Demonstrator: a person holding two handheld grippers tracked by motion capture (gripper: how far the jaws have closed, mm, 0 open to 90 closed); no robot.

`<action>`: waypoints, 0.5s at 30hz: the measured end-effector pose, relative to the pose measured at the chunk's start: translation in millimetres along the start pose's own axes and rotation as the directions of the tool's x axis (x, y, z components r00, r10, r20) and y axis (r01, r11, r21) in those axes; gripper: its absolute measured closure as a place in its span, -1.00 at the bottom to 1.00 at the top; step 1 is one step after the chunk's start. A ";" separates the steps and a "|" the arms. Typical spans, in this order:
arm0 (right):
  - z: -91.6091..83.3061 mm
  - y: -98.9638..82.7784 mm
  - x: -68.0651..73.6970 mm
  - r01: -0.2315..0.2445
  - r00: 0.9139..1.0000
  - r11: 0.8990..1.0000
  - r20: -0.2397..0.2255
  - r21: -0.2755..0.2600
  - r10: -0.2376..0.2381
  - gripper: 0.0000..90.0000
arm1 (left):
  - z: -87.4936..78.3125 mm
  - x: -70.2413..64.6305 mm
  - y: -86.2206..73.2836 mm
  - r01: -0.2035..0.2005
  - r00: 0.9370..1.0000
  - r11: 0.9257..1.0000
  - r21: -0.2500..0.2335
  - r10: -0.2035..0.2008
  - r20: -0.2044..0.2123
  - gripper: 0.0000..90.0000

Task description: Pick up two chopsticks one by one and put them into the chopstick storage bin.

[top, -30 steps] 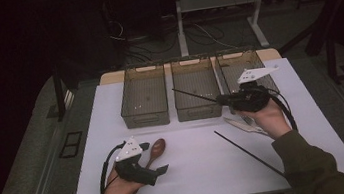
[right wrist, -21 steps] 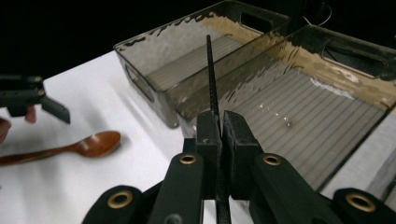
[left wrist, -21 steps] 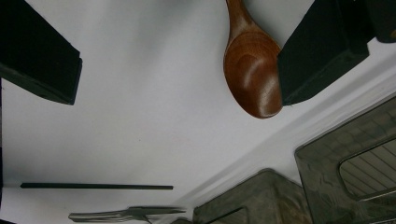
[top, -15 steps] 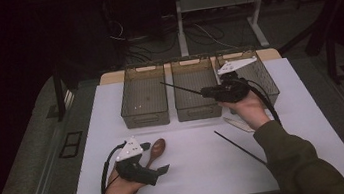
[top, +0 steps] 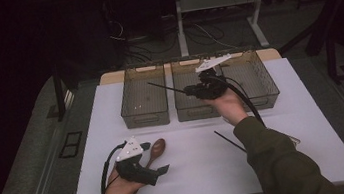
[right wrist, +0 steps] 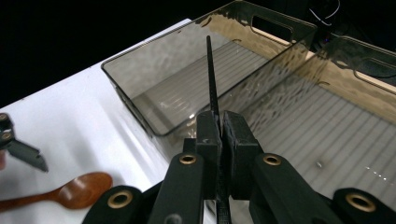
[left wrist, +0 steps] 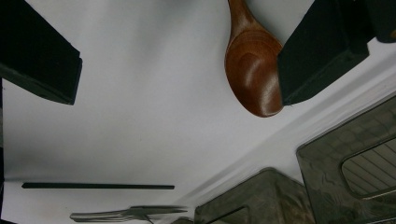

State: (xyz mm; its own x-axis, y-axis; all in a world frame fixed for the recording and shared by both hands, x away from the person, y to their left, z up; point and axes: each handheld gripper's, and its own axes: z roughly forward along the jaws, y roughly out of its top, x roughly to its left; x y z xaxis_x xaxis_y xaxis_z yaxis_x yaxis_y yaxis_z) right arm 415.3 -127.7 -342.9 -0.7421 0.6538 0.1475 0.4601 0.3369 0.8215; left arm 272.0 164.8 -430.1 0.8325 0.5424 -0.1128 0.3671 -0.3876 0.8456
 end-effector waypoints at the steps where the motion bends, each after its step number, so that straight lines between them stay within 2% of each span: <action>1: 3.9 2.1 1.3 0.006 1.000 1.000 0.001 0.004 -0.006 0.88 | 0.2 -0.5 0.1 0.009 1.000 1.000 -0.005 -0.009 0.000 -1.00; 4: 20.3 9.7 7.0 0.004 1.000 1.000 0.004 0.021 -0.004 0.88 | -0.4 -0.5 -0.1 0.002 1.000 1.000 -0.001 -0.002 0.001 -1.00; 11: 43.5 18.9 11.6 -0.004 1.000 0.999 0.006 0.034 0.004 0.88 | -0.4 0.0 0.1 -0.007 1.000 1.000 -0.004 0.007 0.005 -1.00; 15: 65.3 24.4 17.0 0.000 1.000 0.998 0.024 0.067 -0.001 0.88 | -0.6 -0.5 0.5 0.001 1.000 1.000 -0.016 -0.001 0.007 -1.00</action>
State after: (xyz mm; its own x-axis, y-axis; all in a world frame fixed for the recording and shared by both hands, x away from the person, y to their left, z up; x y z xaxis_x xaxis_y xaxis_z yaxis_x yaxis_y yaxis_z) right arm 445.8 -64.1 -356.4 -0.7310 0.6692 0.1332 0.4919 0.3816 0.7826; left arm 271.5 164.8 -429.3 0.8351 0.5375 -0.1171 0.3613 -0.3755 0.8535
